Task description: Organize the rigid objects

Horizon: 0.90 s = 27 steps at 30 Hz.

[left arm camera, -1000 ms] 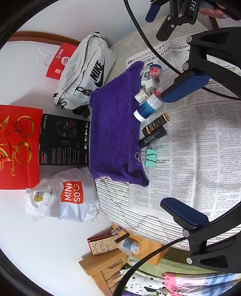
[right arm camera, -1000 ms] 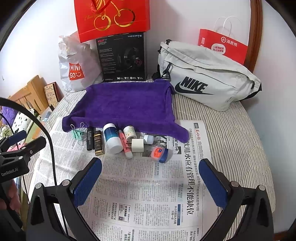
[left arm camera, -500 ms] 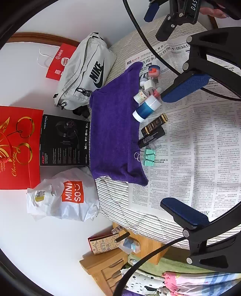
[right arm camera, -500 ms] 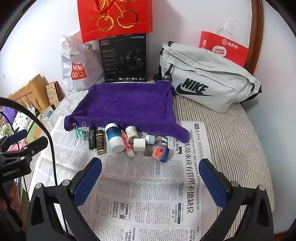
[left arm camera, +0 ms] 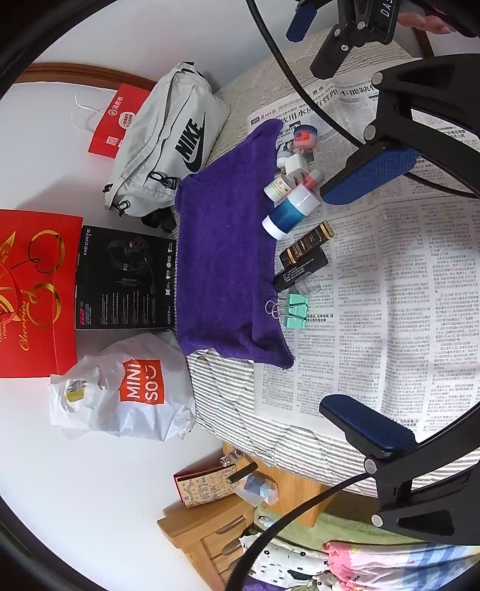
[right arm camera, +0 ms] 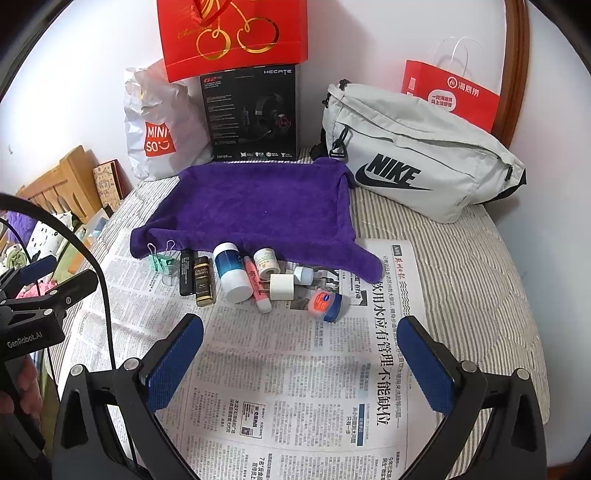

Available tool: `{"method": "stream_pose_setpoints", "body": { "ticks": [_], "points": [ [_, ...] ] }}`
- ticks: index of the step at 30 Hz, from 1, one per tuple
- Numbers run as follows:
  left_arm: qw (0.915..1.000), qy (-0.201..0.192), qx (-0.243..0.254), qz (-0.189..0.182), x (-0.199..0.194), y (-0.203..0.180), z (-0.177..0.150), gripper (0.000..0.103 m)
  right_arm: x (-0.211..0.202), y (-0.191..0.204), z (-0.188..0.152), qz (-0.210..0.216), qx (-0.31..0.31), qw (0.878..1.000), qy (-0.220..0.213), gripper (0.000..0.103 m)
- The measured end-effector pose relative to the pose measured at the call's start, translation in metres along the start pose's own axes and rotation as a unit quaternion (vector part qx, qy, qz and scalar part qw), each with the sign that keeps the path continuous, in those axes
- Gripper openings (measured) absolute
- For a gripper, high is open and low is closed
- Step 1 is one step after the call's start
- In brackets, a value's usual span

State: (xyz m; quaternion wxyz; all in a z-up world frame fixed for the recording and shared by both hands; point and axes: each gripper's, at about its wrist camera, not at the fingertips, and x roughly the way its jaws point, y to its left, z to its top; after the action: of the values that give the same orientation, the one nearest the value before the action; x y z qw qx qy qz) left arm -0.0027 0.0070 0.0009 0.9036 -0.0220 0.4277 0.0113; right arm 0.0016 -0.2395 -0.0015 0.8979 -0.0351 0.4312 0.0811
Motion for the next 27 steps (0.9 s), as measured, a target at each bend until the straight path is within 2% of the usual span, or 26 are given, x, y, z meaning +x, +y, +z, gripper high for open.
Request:
{"method": "stream_pose_setpoints", "body": {
  "ticks": [5,10,13,18,27],
  "points": [
    [0.9998,-0.001,-0.011,-0.014,0.012,0.004,0.002,0.103,0.007,-0.002,0.002,0.004,-0.007,1.0,0.001,0.103],
    [0.9998,0.002,-0.016,-0.01,0.031,0.011,0.001,0.103,0.015,-0.002,0.003,0.002,-0.015,1.0,0.0,0.103],
    [0.9998,0.011,-0.012,0.01,0.045,0.017,0.0,0.103,0.022,-0.004,0.002,0.0,-0.016,1.0,0.004,0.103],
    [0.9995,0.026,-0.016,0.008,0.073,0.026,0.002,0.103,0.036,-0.007,-0.002,0.001,-0.02,1.0,0.015,0.103],
    [0.9977,0.046,0.029,0.041,0.124,0.034,0.008,0.102,0.061,-0.022,-0.013,-0.011,-0.005,0.999,0.047,0.103]
  ]
}}
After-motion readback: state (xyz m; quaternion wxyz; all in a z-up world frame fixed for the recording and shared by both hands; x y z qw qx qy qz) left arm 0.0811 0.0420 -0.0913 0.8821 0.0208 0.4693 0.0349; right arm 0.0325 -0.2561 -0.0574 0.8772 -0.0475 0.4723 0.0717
